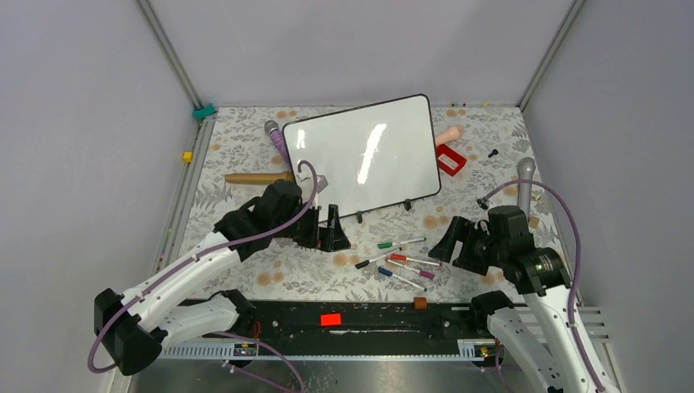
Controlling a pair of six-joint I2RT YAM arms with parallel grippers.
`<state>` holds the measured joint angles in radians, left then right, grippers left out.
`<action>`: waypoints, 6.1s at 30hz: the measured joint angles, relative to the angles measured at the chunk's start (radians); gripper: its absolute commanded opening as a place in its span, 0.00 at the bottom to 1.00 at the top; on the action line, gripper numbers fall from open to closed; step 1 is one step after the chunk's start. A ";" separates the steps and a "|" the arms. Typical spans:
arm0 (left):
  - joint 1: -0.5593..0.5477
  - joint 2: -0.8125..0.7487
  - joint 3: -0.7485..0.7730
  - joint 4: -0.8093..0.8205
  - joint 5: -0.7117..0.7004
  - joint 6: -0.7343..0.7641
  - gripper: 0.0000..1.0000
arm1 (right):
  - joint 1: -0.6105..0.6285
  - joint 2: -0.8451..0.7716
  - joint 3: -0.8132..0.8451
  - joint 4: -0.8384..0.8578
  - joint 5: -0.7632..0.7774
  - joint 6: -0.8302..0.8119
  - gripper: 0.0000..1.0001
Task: Write a sentence on the whiteboard
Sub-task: Adjust the whiteboard marker at the center of the board, then pick up the whiteboard marker from the center of the board, then pass from the right arm to the left, then pass from the left arm to the right
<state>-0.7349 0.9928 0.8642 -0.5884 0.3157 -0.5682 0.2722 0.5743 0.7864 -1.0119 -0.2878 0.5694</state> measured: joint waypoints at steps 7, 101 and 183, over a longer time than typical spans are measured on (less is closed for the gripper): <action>-0.003 0.008 0.000 0.045 -0.001 -0.008 0.97 | 0.051 0.065 -0.019 0.104 -0.008 -0.046 0.83; -0.003 -0.162 0.106 -0.128 -0.006 0.085 0.99 | 0.505 1.013 0.175 0.147 0.764 1.013 0.56; -0.091 -0.002 0.156 -0.010 0.444 0.429 0.00 | 0.227 0.542 0.571 0.263 -0.521 -0.056 0.76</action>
<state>-0.8257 0.9913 1.0206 -0.5987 0.7597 -0.1394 0.4992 1.1164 1.3575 -0.7490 -0.8085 0.5129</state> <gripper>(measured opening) 0.139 0.854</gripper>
